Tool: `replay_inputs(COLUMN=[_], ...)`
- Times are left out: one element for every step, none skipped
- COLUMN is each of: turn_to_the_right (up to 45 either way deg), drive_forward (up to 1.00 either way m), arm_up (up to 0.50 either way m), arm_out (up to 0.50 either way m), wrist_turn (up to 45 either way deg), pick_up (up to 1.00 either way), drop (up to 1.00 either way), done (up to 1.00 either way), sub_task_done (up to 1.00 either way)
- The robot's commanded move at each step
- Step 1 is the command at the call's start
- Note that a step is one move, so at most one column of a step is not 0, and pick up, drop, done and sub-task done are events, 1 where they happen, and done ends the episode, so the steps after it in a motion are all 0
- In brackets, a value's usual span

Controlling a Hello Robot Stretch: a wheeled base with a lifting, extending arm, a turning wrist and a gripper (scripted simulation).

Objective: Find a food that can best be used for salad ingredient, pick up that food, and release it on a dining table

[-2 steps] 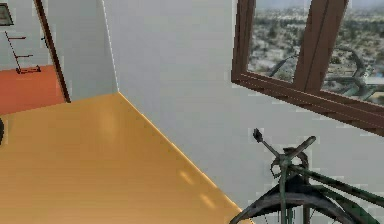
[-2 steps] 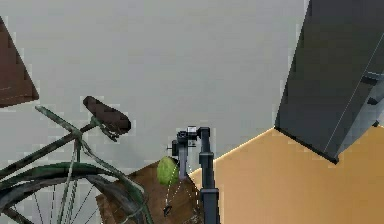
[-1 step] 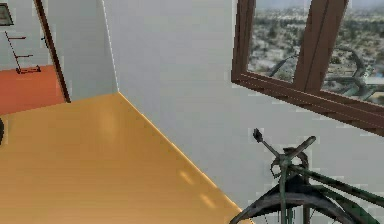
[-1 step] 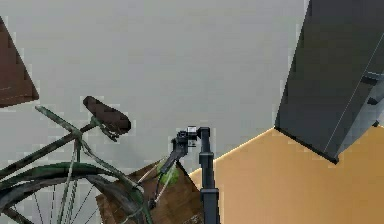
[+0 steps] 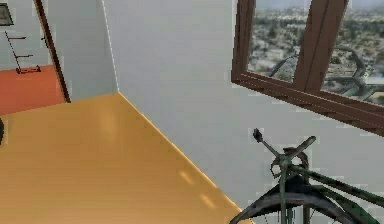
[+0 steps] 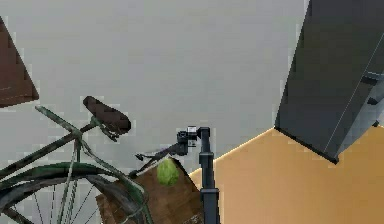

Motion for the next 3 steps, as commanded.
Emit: replay_inputs(turn_to_the_right=[0.0, 0.0, 0.0], drive_forward=[0.00, 0.00, 0.00], arm_up=[0.00, 0.00, -0.30], arm_out=[0.00, 0.00, 0.00], wrist_turn=[45.0, 12.0, 0.0], pick_up=[0.00, 0.00, 0.00], drop=[0.00, 0.00, 0.00], done=[0.00, 0.00, 0.00], sub_task_done=[0.00, 0.00, 0.00])
